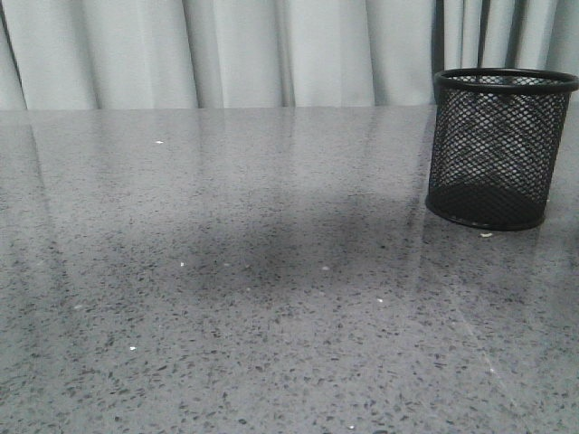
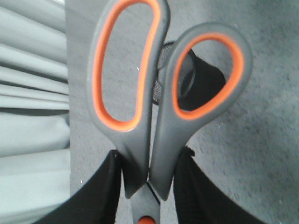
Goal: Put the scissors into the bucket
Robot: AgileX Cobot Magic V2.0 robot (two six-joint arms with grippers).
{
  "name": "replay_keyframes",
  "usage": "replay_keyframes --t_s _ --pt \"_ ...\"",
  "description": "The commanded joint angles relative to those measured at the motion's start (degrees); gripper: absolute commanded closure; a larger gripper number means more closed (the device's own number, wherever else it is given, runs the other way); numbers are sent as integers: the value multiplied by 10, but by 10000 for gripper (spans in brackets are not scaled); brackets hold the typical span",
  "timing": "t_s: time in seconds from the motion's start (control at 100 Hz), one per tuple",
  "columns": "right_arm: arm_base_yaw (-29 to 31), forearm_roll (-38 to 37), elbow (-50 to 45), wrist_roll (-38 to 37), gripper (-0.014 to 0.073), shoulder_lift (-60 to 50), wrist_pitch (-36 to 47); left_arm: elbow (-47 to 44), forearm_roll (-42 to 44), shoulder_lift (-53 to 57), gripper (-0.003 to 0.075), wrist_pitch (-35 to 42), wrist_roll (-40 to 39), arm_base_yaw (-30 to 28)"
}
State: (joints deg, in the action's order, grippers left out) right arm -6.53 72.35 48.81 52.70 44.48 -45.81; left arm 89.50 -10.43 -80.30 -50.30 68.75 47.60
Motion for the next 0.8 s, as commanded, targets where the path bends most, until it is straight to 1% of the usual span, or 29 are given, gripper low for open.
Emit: replay_keyframes --t_s 0.0,0.17,0.26,0.29,0.33,0.38,0.42,0.43,0.44,0.45,0.47,0.5,0.52,0.53,0.54,0.55,0.58,0.63,0.68,0.75,0.79 --pt "0 71 18 16 47 22 1 21 -39 22 676 66 4 6" --pt "0 156 18 68 48 56 -9 21 -48 20 676 76 14 7" --pt "0 162 18 68 53 71 -9 21 -48 20 676 75 14 7" --pt "0 163 18 68 64 77 -9 21 -48 20 676 75 14 7" --pt "0 165 18 68 101 83 -9 21 -48 20 676 75 14 7" --pt "0 170 18 68 180 89 -9 21 -48 20 676 75 14 7" --pt "0 177 18 68 298 93 -10 21 -48 20 676 75 14 7" --pt "0 177 18 68 298 93 -10 21 -48 20 676 75 14 7" --pt "0 179 18 68 338 94 -10 21 -48 20 676 75 14 7" --pt "0 180 18 68 358 95 -10 21 -48 20 676 75 14 7" --pt "0 184 18 68 444 95 -11 21 -48 20 675 75 14 7" --pt "0 186 18 68 509 95 -11 21 -48 20 672 75 14 7" --pt "0 186 18 68 594 95 -11 21 -48 20 665 75 14 7" --pt "0 186 18 68 615 95 -11 21 -48 20 661 75 14 7" --pt "0 186 18 68 655 95 -11 21 -48 20 652 75 14 7" --pt "0 186 18 68 671 95 -11 21 -50 20 647 75 13 7" --pt "0 187 18 68 659 95 -11 21 -54 20 617 75 11 7" --pt "0 187 18 68 657 95 -11 21 -58 21 533 75 5 7" --pt "0 187 18 68 657 95 -11 21 -58 23 409 76 -5 7" --pt "0 182 22 68 657 95 -10 21 -58 33 274 78 -17 7" --pt "1 172 27 68 657 95 -6 21 -58 41 237 79 -28 7"
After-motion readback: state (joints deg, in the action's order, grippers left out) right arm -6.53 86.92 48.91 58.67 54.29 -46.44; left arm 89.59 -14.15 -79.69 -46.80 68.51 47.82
